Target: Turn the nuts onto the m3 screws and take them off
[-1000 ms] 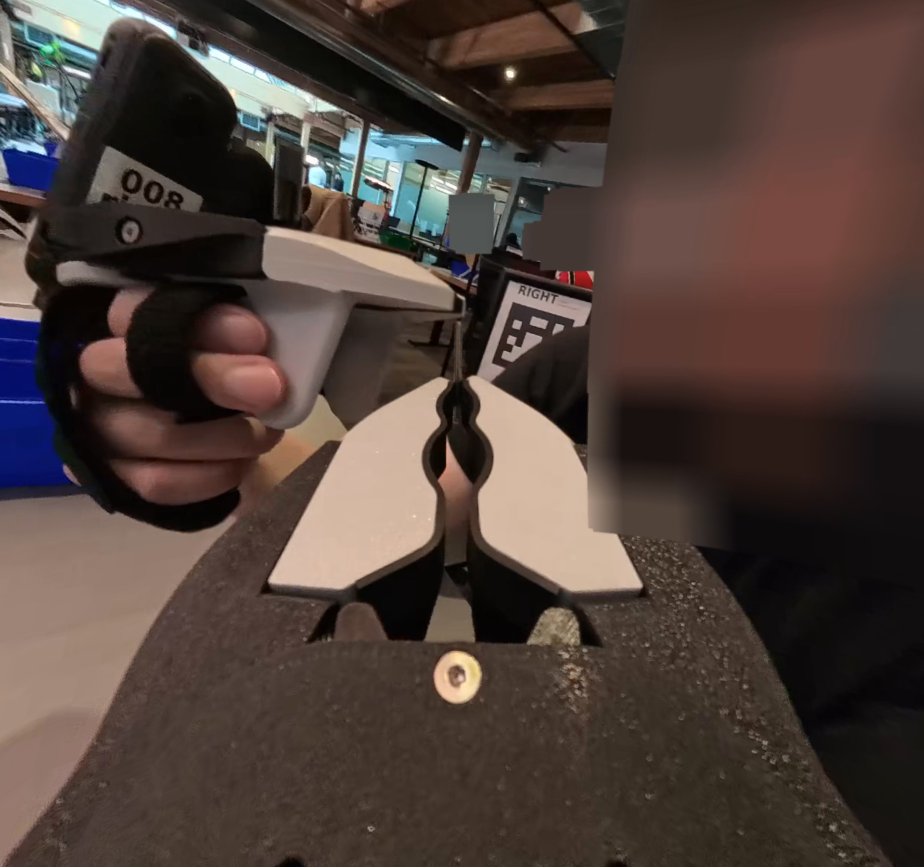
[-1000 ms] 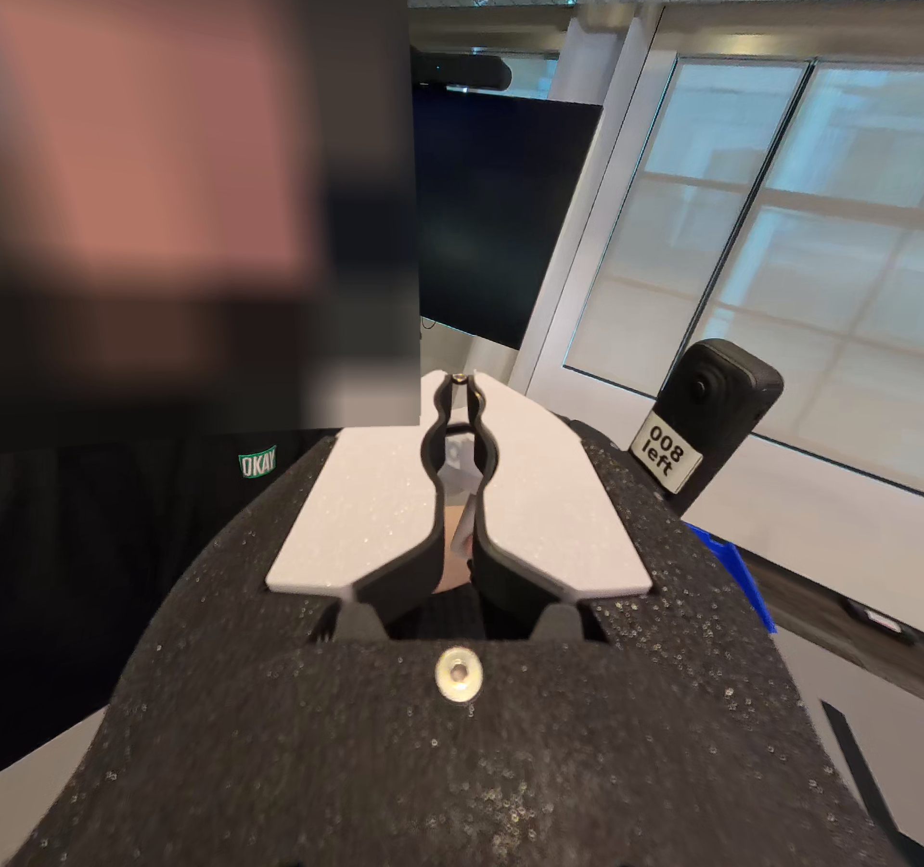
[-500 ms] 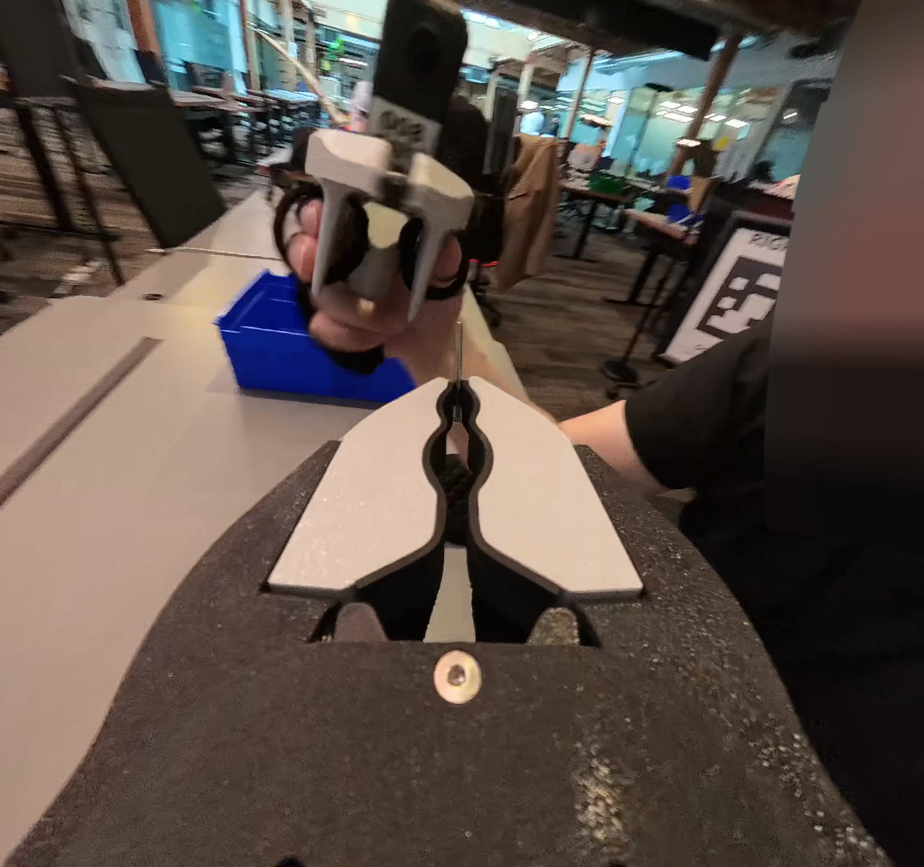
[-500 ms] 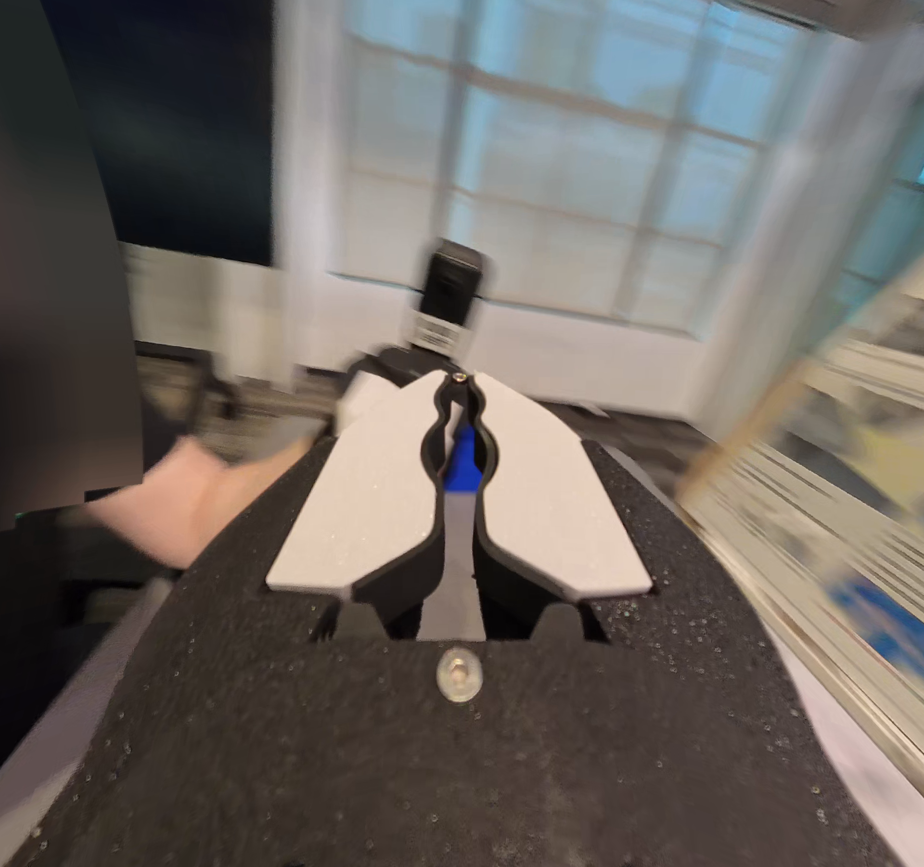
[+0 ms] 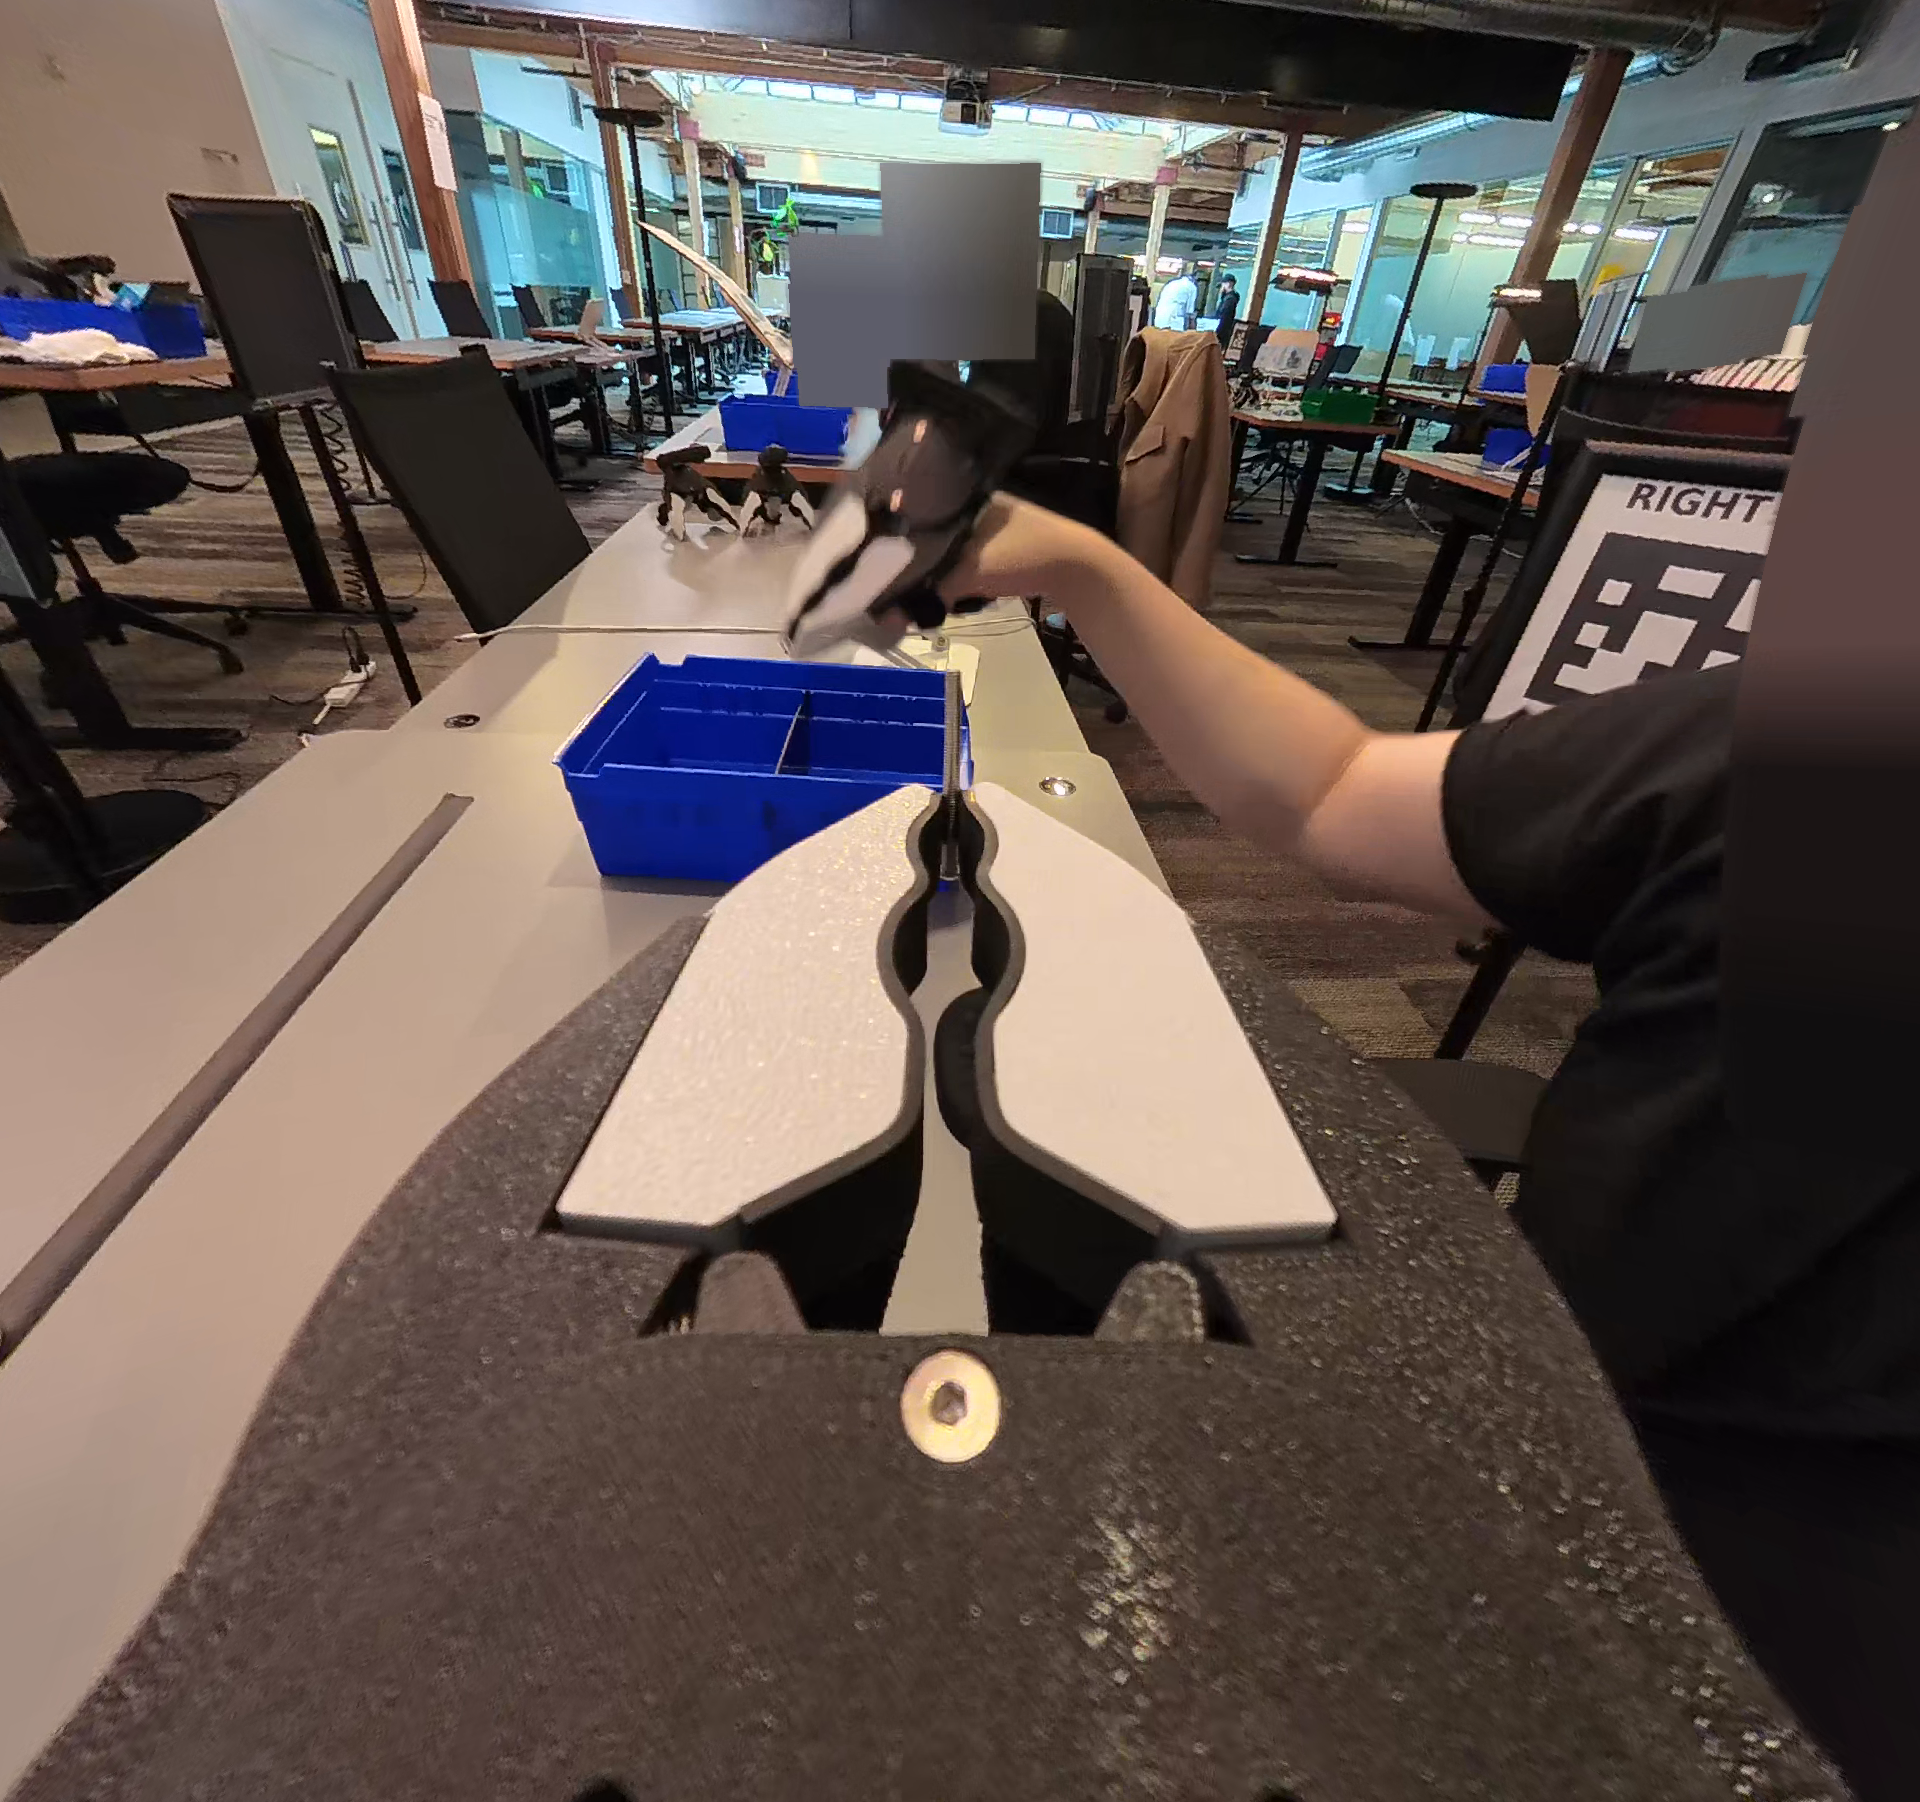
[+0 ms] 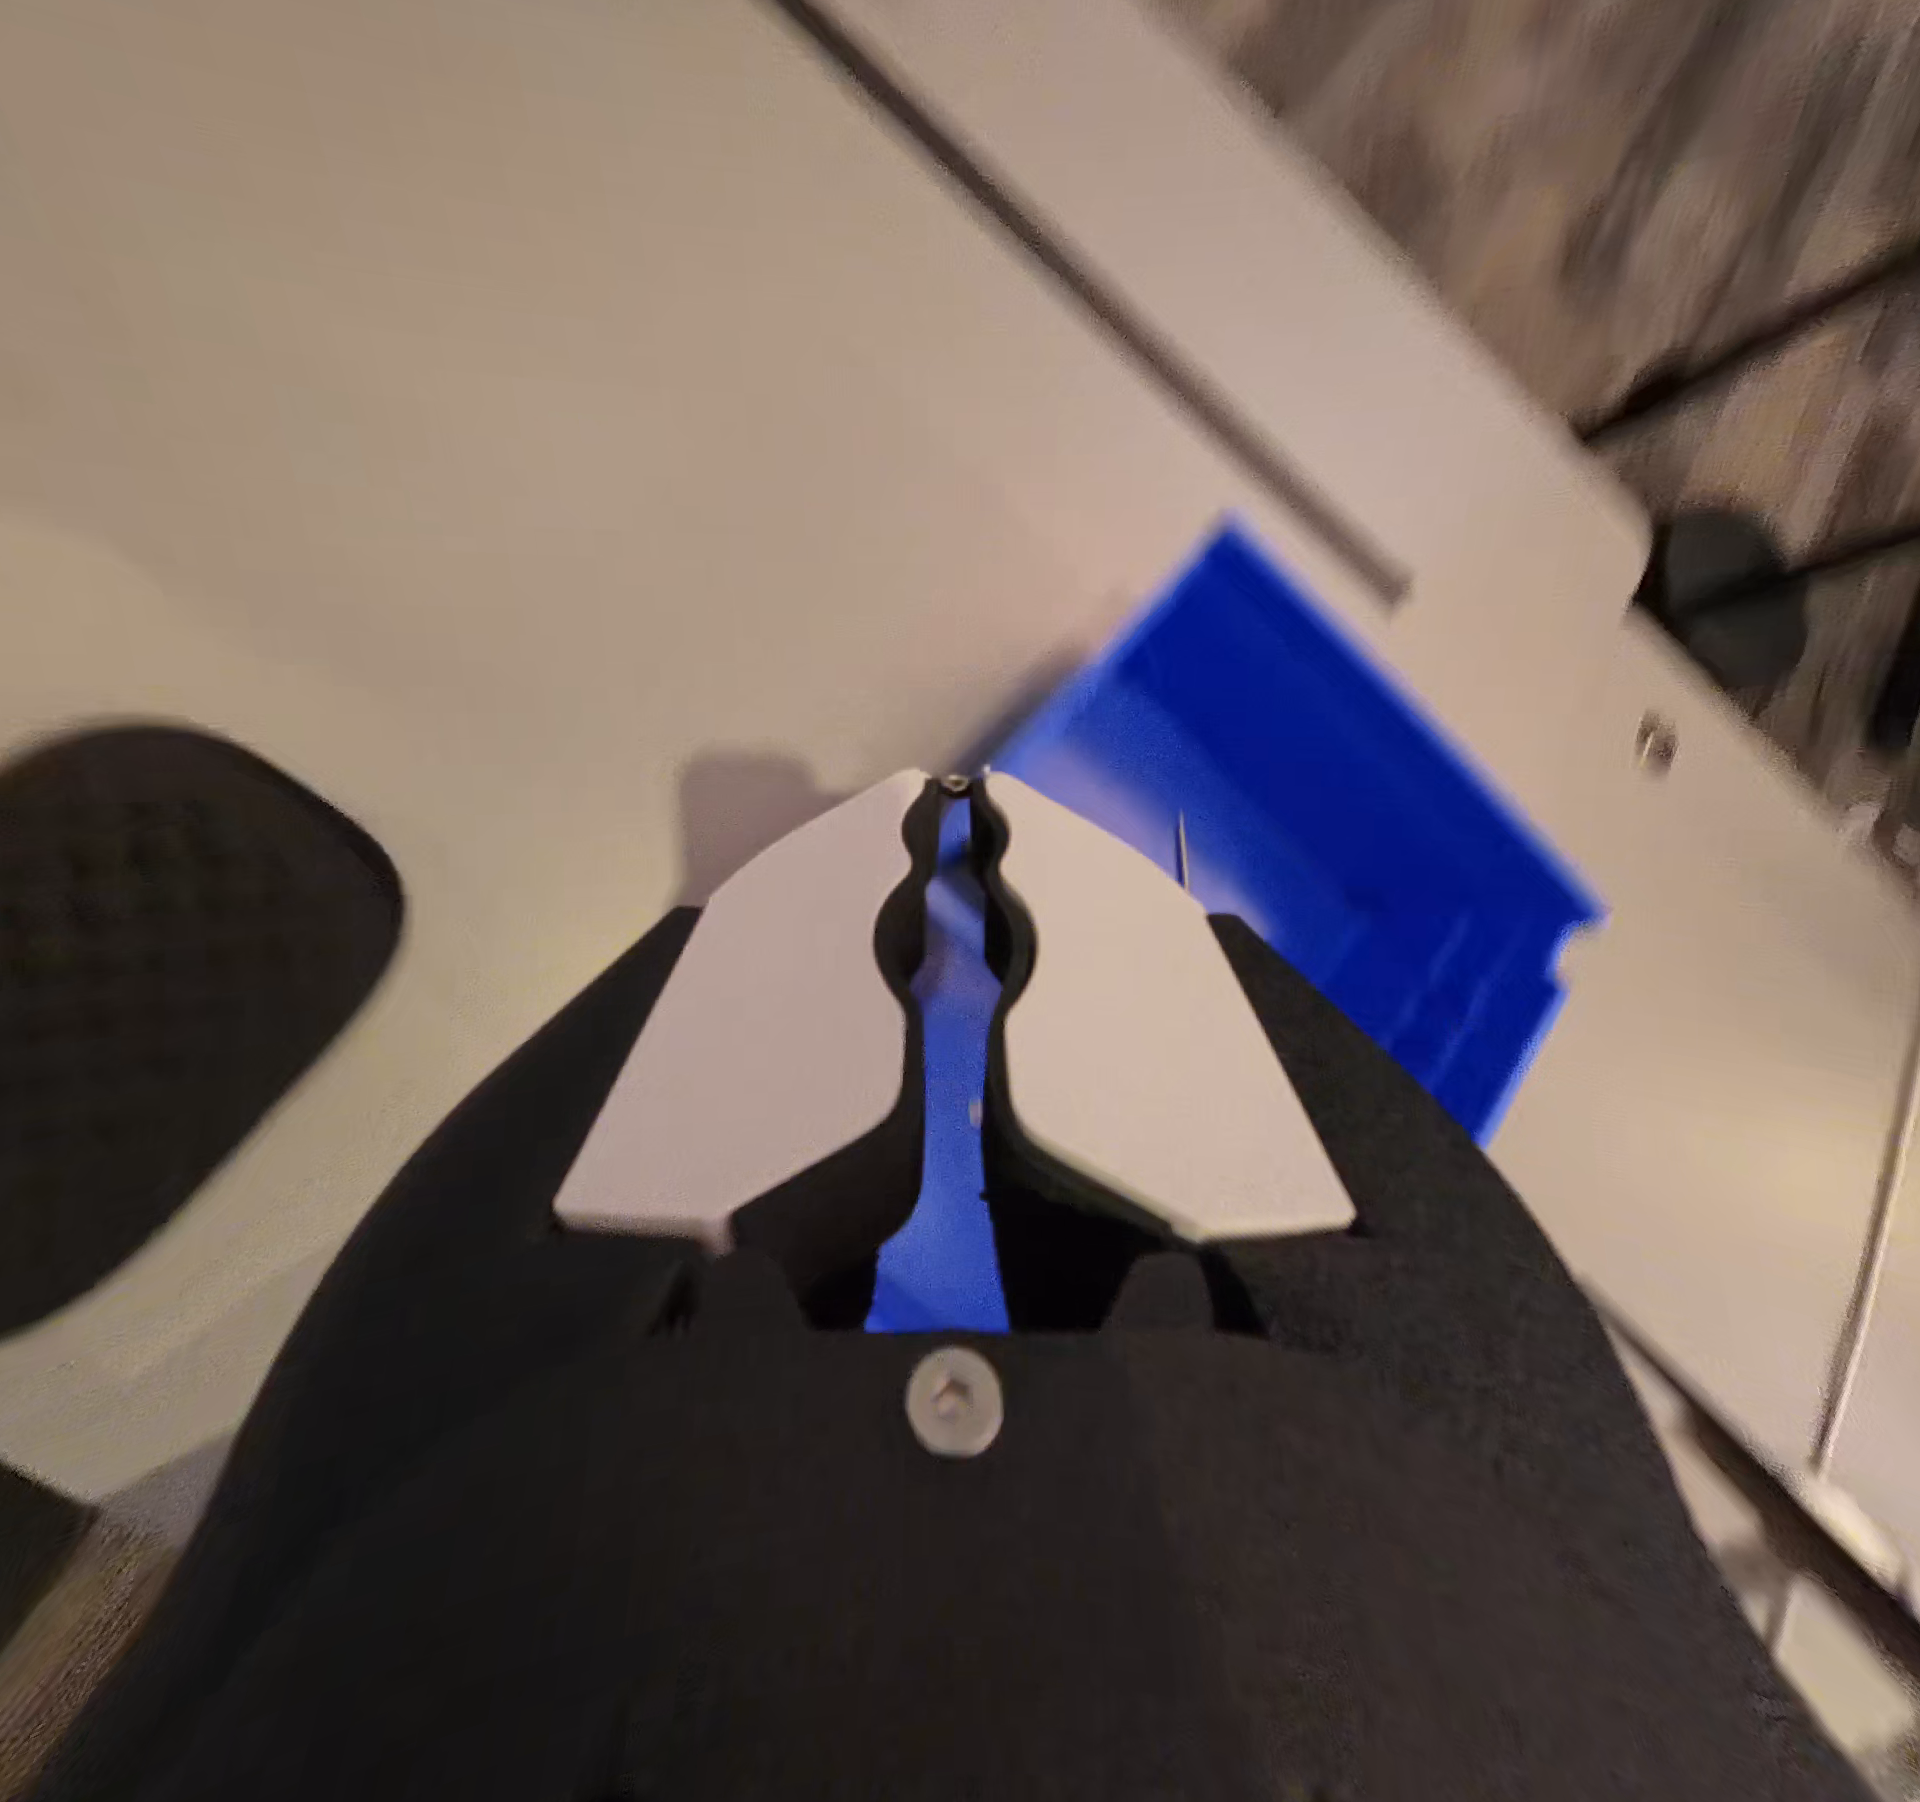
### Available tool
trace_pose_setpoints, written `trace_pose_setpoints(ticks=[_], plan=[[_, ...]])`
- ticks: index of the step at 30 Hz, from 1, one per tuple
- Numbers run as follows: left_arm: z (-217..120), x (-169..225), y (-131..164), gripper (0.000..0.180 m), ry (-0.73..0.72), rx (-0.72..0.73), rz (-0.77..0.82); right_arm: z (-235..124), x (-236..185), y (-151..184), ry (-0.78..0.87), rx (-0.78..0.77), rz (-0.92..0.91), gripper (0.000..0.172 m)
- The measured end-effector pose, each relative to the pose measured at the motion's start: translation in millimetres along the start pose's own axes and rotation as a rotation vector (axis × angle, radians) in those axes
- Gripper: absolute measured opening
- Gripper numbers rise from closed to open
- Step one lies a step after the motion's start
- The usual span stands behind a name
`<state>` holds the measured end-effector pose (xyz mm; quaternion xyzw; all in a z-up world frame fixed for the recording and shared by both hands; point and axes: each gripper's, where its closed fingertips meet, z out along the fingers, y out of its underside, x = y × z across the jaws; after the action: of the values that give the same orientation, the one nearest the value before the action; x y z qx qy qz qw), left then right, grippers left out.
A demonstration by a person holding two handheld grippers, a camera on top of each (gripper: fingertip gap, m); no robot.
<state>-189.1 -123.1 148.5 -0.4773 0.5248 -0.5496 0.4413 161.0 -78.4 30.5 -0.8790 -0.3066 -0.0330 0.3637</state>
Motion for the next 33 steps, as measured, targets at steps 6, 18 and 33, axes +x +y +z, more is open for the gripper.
trace_pose_setpoints(ticks=[6,18,33], plan=[[2.2,7.3,-2.6,0.002,0.013,0.004,0.019,40.1,21.5,152.9,-0.117,-0.406,0.208,0.006],[-2.1,7.2,-5.3,0.002,-0.001,0.012,0.029,70.6,16.4,213.1,-0.207,-0.565,0.229,0.006],[-4.0,7.8,-6.2,0.002,-0.002,0.014,0.030,72.8,11.0,219.7,-0.239,-0.511,0.267,0.008]])
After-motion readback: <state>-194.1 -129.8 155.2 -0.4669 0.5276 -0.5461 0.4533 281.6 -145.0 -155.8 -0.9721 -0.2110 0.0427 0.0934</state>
